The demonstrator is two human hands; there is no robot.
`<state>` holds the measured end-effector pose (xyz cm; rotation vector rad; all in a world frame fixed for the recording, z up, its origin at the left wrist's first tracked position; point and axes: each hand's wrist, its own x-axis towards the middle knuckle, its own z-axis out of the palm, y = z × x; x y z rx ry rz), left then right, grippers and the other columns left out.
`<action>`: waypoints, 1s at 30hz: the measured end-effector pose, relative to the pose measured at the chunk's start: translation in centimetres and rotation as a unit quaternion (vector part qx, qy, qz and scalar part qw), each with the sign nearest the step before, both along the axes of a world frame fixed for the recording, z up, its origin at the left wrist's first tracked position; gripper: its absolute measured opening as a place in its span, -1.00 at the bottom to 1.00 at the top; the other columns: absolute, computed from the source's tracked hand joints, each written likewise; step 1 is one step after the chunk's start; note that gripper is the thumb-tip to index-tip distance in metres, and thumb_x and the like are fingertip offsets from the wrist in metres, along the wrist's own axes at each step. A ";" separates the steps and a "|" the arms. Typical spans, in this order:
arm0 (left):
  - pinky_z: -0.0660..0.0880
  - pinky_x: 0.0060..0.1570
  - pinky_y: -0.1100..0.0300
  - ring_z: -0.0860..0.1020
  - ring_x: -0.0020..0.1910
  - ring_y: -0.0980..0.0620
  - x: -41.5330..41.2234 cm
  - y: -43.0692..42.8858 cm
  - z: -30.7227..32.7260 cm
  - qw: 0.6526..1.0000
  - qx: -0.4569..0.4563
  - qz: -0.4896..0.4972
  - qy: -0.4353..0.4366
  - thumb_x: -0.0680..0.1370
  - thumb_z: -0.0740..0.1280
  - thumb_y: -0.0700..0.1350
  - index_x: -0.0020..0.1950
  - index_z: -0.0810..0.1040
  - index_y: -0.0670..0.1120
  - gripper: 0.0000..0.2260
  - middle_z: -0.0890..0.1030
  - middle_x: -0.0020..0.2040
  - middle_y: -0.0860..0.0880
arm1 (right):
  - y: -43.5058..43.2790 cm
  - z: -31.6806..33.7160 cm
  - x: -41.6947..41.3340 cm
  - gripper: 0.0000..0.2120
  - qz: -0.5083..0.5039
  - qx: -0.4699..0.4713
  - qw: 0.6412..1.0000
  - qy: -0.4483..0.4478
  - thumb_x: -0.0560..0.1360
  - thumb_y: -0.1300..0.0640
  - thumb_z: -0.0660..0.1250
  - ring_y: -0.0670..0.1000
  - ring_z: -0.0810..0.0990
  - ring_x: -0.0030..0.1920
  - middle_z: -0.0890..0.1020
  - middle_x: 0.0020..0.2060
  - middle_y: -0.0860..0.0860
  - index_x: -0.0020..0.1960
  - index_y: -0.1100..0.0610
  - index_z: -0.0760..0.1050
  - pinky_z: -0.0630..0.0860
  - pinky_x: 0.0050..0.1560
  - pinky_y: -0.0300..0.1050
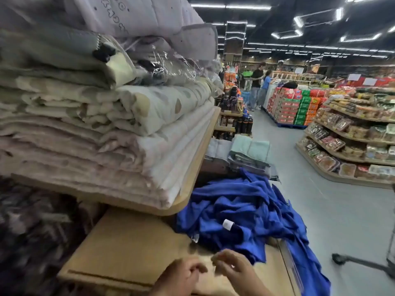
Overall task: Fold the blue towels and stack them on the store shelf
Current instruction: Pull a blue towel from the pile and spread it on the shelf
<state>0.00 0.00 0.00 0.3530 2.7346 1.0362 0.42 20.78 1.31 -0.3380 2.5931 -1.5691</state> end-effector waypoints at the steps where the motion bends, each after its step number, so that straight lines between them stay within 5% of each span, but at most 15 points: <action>1: 0.44 0.03 0.43 0.51 -0.01 0.36 -1.4 -0.4 0.8 0.998 0.006 0.006 0.057 0.52 0.18 -0.02 0.02 0.57 0.34 -0.73 0.59 -0.04 0.35 | 0.4 0.7 -1.6 -0.79 -0.016 -0.006 1.000 0.023 0.52 0.15 0.39 -0.09 0.70 -0.19 0.71 -0.15 -0.06 -0.09 -0.18 0.64 0.61 -0.09 -0.14; 5: 0.32 0.28 0.23 0.42 0.29 0.15 -3.1 -1.1 -0.6 0.985 -0.089 -0.001 0.148 0.60 0.20 0.05 0.20 0.57 0.17 -0.76 0.51 0.26 0.20 | 1.1 -0.3 -3.4 -0.88 -0.034 0.150 0.987 0.040 0.53 0.02 0.34 -0.19 0.58 -0.04 0.53 0.03 -0.22 0.03 -0.17 0.57 0.55 0.04 -0.15; 8: 0.34 0.29 0.10 0.47 0.31 0.04 -2.9 -1.4 -2.7 0.975 -0.115 0.004 0.190 0.61 0.12 0.13 0.24 0.58 0.18 -0.68 0.54 0.31 0.10 | 1.6 -2.7 -3.1 -0.82 -0.006 0.273 0.959 0.072 0.55 -0.14 0.28 -0.22 0.49 0.06 0.43 0.11 -0.30 0.13 -0.17 0.53 0.53 0.10 -0.17; 11: 0.40 0.23 0.07 0.51 0.25 0.04 -3.1 -1.6 -3.3 0.970 -0.122 0.016 0.212 0.59 0.12 0.13 0.20 0.59 0.19 -0.70 0.59 0.22 0.12 | 1.4 -4.3 -3.3 -0.83 -0.032 0.304 0.940 0.152 0.56 -0.17 0.24 -0.21 0.47 0.03 0.44 0.09 -0.26 0.08 -0.17 0.51 0.51 0.01 -0.22; 16: 0.24 0.37 0.12 0.35 0.38 0.12 -3.1 -1.7 -3.7 0.967 -0.139 0.003 0.213 0.60 0.03 0.14 0.31 0.49 0.22 -0.63 0.48 0.33 0.17 | 1.3 -5.3 -3.4 -0.85 -0.035 0.326 0.919 0.219 0.57 -0.19 0.20 -0.20 0.45 -0.01 0.44 0.08 -0.25 0.08 -0.20 0.46 0.43 -0.07 -0.29; 25: 0.15 0.46 0.09 0.19 0.48 0.15 -2.6 -1.8 -4.6 0.955 -0.193 -0.048 0.218 0.67 0.03 0.18 0.49 0.29 0.20 -0.61 0.29 0.50 0.17 | 1.4 -7.0 -3.6 -0.70 -0.045 0.351 0.887 0.298 0.57 -0.23 0.10 -0.14 0.45 0.05 0.49 0.09 -0.21 0.10 -0.17 0.53 0.45 0.03 -0.22; 30: 0.23 0.41 0.07 0.28 0.44 0.12 -2.6 -1.7 -5.0 0.946 -0.208 -0.059 0.242 0.66 0.08 0.18 0.44 0.34 0.17 -0.64 0.36 0.44 0.16 | 1.5 -7.5 -3.7 -0.75 -0.045 0.342 0.874 0.342 0.57 -0.16 0.24 -0.06 0.43 0.04 0.59 0.06 -0.17 0.06 -0.10 0.63 0.40 0.07 -0.17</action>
